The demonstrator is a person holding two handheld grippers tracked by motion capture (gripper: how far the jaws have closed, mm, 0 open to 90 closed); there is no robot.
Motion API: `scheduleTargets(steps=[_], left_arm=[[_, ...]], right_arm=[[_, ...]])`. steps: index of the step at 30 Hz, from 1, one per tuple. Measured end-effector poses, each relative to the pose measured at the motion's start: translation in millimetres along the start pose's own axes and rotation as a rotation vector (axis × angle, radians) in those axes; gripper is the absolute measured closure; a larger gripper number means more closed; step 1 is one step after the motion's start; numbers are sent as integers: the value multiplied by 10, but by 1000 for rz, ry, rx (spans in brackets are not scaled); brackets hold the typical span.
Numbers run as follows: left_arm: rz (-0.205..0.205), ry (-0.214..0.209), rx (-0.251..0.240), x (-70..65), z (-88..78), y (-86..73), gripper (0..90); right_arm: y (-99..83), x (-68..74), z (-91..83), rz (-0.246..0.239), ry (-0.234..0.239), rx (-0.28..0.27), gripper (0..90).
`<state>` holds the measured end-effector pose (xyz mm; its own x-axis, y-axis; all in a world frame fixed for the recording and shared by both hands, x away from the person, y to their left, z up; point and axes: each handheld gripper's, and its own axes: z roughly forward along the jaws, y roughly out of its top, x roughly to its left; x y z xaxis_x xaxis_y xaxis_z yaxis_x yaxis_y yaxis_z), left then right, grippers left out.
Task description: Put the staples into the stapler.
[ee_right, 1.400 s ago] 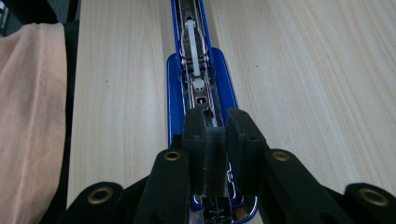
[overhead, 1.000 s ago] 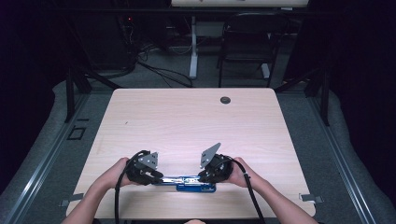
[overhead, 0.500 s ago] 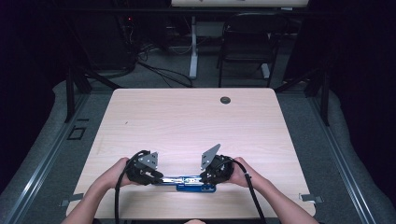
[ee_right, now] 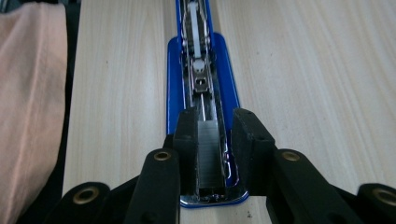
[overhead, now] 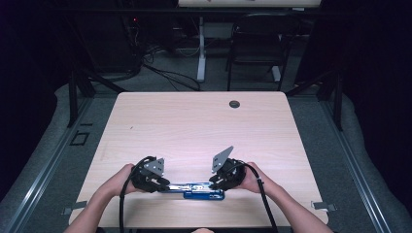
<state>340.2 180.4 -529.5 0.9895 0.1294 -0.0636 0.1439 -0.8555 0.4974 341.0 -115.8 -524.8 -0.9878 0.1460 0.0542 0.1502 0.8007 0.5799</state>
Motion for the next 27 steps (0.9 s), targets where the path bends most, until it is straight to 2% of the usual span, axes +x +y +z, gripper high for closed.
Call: scheduleTargets(steps=[3,6,7,10,11,14,20,23,24,27], left_arm=[[-1,-1,-1,1,0,-1,760],[-1,2,-1,-2,1,0,760],[-1,0,0,-1,0,0,760],[0,4,3,-2,0,2,760],[1,-21,7,8,-7,4,760],[1,-20,6,8,-7,4,760],[4,-15,9,5,-9,5,759],[4,-15,7,6,-9,3,759],[2,-1,-2,-1,-1,0,759],[4,-14,7,4,-11,3,759]], right_arm=[[13,-13,-24,28,-4,-21,713],[31,-12,-5,29,-4,4,712],[34,-6,12,41,-6,-6,714],[56,5,38,64,-38,-13,714],[66,14,49,71,-52,-14,714],[97,51,101,75,-89,-7,709],[103,72,209,108,-123,19,698],[98,52,202,118,-114,28,707],[94,46,198,122,-110,29,711],[88,38,188,123,-101,38,735]])
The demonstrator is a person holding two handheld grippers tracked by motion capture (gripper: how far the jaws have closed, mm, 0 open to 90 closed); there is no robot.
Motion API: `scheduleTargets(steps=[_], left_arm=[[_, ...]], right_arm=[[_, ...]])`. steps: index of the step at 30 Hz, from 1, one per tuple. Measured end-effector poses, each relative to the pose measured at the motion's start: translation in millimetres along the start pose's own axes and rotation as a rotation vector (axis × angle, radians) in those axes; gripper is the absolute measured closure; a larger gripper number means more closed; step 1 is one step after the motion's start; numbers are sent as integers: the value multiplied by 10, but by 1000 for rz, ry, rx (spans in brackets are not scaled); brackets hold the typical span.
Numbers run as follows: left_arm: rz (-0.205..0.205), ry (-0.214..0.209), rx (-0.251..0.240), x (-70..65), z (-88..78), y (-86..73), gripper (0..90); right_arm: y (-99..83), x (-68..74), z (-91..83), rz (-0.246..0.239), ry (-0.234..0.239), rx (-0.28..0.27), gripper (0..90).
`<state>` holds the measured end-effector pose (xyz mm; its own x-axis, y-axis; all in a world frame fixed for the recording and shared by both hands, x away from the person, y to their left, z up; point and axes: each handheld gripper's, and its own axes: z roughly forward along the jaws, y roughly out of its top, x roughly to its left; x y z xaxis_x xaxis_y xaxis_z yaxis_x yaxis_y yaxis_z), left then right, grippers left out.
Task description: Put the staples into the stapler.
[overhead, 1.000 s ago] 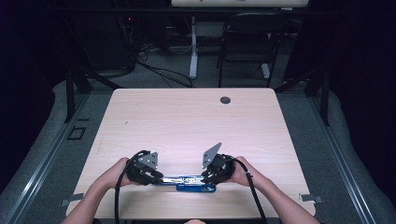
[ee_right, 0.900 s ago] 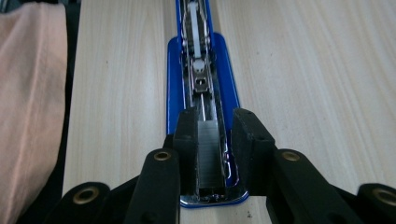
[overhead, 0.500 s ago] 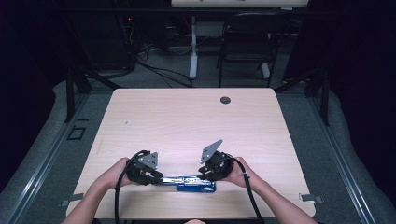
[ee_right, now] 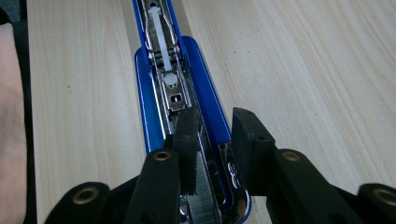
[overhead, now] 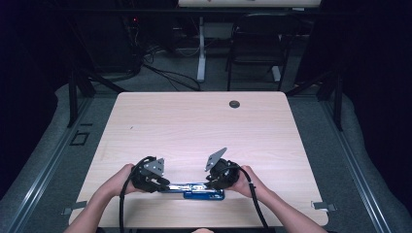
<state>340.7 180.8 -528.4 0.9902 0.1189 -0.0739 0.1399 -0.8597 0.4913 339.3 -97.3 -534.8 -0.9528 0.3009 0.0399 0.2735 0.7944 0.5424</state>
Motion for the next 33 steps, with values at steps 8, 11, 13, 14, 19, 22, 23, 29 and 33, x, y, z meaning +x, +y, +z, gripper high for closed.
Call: scheduleTargets(steps=[8,11,13,14,19,22,23,29,33], left_arm=[[3,5,4,0,-13,-12,756],[6,6,4,2,-15,-12,755],[8,6,6,5,-17,-13,755],[8,5,6,7,-18,-13,755],[0,14,-9,5,-9,-22,748],[0,9,-4,6,-15,-21,745],[-2,17,-6,0,-13,-22,743],[4,25,-4,-2,-12,-17,736],[4,23,-3,1,-11,-17,735]], right_arm=[[-4,-10,-12,0,7,10,738],[-15,-29,-27,18,0,-4,692],[-25,-56,-55,40,1,-32,672],[-25,-68,-73,51,1,-39,659],[-20,-99,-124,86,-4,-80,606],[-14,-107,-133,90,-10,-74,544],[-16,-107,-134,97,-8,-74,519],[-17,-109,-174,128,-18,-82,353],[-19,-123,-194,136,-27,-68,262]])
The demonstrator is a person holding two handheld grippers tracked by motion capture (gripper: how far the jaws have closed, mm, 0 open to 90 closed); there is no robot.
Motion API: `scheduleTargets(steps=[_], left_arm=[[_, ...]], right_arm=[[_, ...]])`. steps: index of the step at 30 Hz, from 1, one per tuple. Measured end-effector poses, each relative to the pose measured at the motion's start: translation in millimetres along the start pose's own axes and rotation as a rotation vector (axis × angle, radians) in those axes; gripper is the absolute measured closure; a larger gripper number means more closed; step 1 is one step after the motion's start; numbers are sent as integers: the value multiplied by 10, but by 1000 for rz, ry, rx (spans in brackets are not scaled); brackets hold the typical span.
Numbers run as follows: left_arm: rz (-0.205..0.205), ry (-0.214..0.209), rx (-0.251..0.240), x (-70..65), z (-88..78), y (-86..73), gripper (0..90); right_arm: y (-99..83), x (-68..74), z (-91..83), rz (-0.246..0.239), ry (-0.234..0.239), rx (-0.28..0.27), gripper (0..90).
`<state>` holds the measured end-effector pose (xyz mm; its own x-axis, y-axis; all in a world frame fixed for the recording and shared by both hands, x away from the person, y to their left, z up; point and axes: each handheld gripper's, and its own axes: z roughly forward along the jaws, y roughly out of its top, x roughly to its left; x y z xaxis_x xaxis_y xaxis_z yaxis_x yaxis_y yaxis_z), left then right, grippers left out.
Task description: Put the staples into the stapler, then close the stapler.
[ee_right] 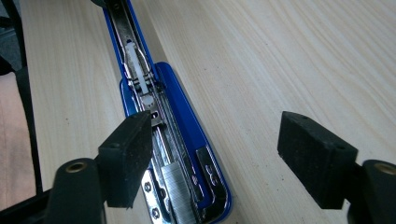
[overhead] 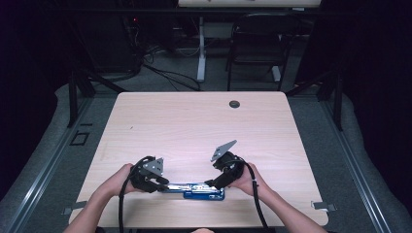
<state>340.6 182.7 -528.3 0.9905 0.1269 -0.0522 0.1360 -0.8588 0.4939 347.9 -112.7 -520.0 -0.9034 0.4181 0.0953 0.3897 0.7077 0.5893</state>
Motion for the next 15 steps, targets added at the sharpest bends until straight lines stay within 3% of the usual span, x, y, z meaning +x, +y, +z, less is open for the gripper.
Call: scheduleTargets(steps=[15], left_arm=[[-1,-27,4,7,-6,6,688]], right_arm=[[2,9,-6,-5,-20,-9,309]])
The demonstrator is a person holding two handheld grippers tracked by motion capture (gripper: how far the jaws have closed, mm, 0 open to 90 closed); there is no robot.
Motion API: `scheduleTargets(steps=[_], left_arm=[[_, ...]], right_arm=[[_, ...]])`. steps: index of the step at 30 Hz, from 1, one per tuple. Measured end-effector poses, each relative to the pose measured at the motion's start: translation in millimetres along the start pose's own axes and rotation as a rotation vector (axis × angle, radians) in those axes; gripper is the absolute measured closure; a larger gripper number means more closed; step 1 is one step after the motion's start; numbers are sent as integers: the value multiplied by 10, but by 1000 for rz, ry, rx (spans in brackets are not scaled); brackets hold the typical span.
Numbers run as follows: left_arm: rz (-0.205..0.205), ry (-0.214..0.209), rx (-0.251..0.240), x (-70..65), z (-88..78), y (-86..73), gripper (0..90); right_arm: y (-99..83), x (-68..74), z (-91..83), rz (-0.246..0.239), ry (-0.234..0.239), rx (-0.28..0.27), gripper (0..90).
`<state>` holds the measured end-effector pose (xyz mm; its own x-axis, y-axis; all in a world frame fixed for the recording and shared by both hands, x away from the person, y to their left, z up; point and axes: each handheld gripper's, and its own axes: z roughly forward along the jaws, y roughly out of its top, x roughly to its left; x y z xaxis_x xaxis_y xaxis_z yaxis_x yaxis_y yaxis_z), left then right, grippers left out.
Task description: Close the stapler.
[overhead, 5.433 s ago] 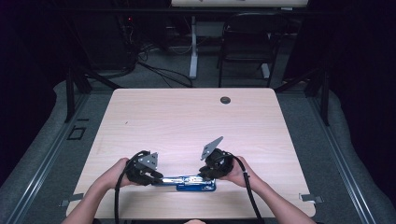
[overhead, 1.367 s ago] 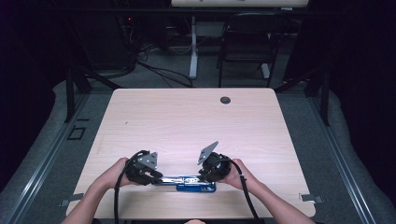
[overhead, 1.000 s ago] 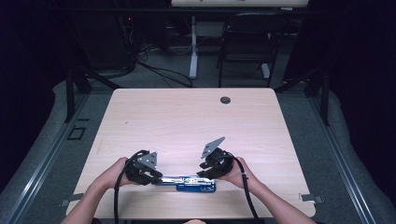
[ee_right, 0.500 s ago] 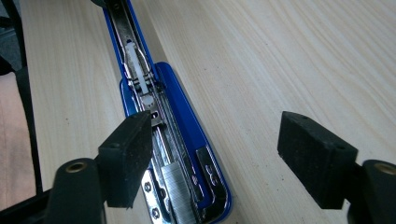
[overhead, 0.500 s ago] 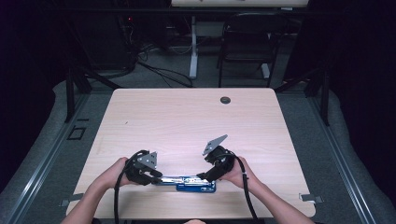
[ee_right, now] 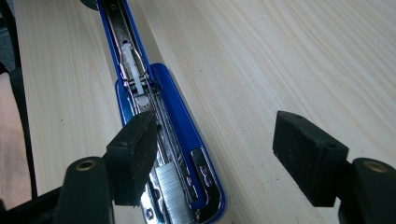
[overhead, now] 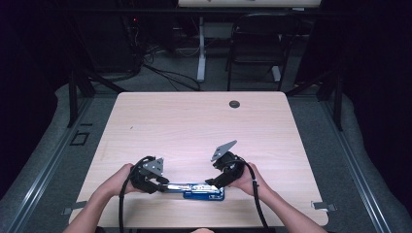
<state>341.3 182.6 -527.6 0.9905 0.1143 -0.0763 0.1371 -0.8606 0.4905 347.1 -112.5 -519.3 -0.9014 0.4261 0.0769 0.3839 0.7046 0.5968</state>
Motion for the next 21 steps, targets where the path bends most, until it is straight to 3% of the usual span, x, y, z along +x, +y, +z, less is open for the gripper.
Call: scheduleTargets(steps=[6,7,10,13,16,18,21], left_arm=[[-1,16,-7,-16,20,16,655],[-2,-2,2,-9,12,23,646],[-5,17,-6,-19,21,21,644],[-6,-3,-1,-8,9,21,638],[-5,16,0,-9,5,27,625],[-11,51,29,-2,38,22,588],[-8,37,55,-3,74,16,595]], right_arm=[[-3,23,-2,4,-5,-10,355],[4,23,-5,-9,-11,-5,381],[28,60,8,-22,-14,-9,496],[48,117,47,-20,-10,-5,596],[59,148,59,-18,-11,-8,693],[70,169,67,-21,-4,-11,746],[103,230,113,-33,10,-11,790]])
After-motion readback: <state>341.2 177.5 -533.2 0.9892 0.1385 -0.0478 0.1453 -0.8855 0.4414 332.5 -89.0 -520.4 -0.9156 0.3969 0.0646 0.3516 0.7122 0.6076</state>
